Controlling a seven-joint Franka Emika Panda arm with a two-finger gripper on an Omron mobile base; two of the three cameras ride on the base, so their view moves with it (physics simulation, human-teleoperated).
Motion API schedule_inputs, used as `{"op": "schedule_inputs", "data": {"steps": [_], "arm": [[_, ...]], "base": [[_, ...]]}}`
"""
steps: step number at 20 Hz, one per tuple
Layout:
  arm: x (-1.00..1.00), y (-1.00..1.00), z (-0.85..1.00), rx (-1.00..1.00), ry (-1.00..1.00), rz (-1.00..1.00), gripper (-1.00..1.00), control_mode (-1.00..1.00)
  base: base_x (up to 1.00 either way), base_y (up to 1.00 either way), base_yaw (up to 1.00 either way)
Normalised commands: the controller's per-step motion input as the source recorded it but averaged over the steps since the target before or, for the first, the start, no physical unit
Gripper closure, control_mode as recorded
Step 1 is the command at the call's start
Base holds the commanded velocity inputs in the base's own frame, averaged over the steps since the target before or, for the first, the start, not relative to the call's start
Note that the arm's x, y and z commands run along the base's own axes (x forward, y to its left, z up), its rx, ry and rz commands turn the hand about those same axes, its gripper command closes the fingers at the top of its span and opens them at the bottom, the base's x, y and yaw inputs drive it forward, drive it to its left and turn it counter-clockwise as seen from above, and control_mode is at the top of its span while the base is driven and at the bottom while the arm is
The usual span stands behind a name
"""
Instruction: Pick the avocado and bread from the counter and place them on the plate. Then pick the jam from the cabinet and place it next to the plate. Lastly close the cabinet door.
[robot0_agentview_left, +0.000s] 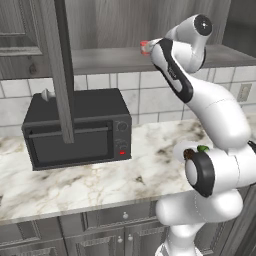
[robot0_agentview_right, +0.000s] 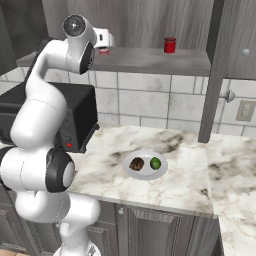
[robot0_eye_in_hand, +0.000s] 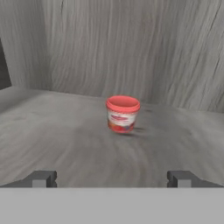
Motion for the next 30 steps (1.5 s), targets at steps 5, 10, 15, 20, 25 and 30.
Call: {"op": "schedule_inputs", "data": {"steps": [5,10,15,20,25,30], "arm": [[0.17,0.03,-0.05,0.00,0.00,0.00,-1.00,-1.00],[0.21,0.01,-0.03,0.00,0.00,0.00,-1.00,-1.00],[0.21,0.00,0.00,0.00,0.00,0.00,-1.00,-1.00],[0.21,0.00,-0.01,0.00,0.02,0.00,-1.00,-1.00],[0.22,0.00,0.00,0.00,0.01,0.00,-1.00,-1.00],[0.20,0.00,0.00,0.00,0.01,0.00,-1.00,-1.00]], "base": [[0.00,0.00,0.00],[0.00,0.00,0.00],[0.00,0.00,0.00],[0.00,0.00,0.00],[0.00,0.00,0.00],[0.00,0.00,0.00]]}}
